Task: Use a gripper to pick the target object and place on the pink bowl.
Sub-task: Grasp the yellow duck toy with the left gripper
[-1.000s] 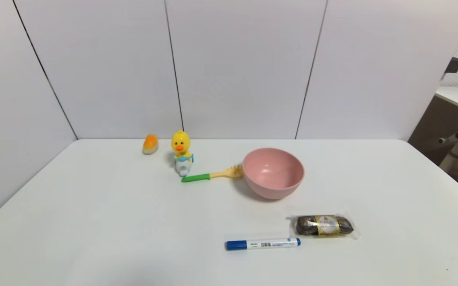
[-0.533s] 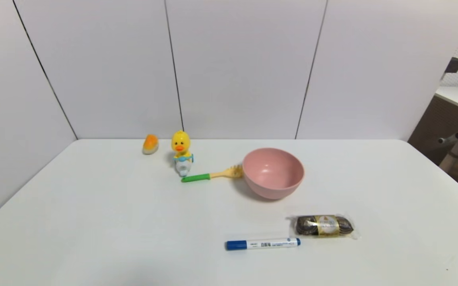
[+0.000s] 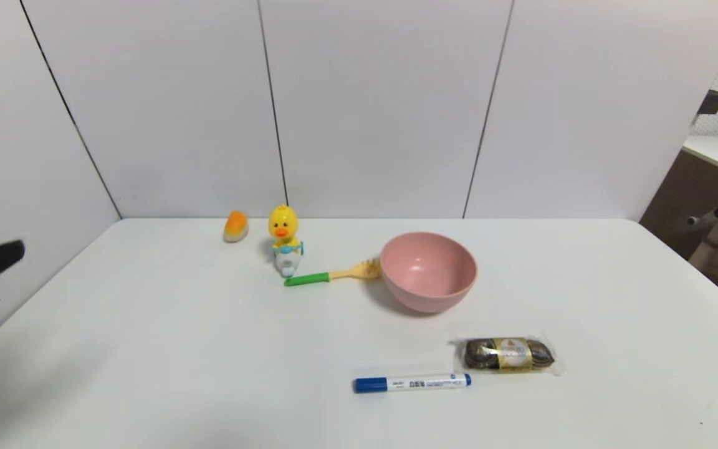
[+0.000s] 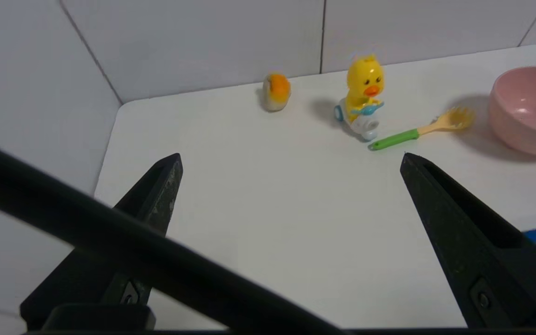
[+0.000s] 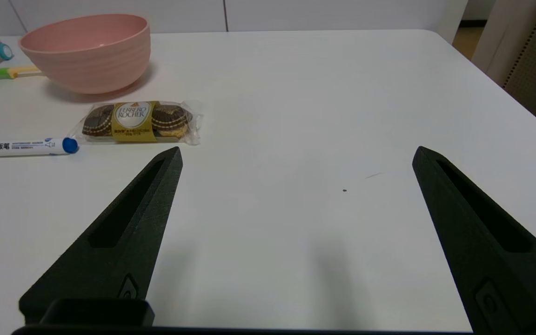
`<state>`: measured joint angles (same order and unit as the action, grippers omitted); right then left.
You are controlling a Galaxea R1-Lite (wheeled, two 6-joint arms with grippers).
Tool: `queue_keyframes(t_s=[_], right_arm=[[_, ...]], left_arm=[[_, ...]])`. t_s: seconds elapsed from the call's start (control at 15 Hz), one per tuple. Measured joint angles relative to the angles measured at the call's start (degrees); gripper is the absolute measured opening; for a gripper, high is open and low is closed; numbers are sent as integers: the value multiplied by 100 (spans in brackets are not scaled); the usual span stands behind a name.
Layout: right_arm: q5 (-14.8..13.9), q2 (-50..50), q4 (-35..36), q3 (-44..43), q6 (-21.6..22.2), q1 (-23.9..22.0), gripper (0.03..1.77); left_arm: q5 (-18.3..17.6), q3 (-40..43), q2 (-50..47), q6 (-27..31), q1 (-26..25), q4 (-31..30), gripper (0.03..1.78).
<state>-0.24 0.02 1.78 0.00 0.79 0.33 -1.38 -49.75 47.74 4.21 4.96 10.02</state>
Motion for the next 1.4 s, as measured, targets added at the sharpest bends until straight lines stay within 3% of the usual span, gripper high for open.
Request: queue_keyframes(t_s=[0.4, 0.8, 1.4], right_arm=[[-2, 0, 0, 0, 0, 0, 171], [-2, 0, 1, 0, 0, 0, 171], [0, 0, 0, 0, -2, -2, 171]], left_arm=[[-18, -3884, 3340, -357, 1107, 1974, 169], [-16, -5995, 5664, -394, 1474, 3319, 169], [9, -6362, 7246, -522, 1485, 2537, 169]])
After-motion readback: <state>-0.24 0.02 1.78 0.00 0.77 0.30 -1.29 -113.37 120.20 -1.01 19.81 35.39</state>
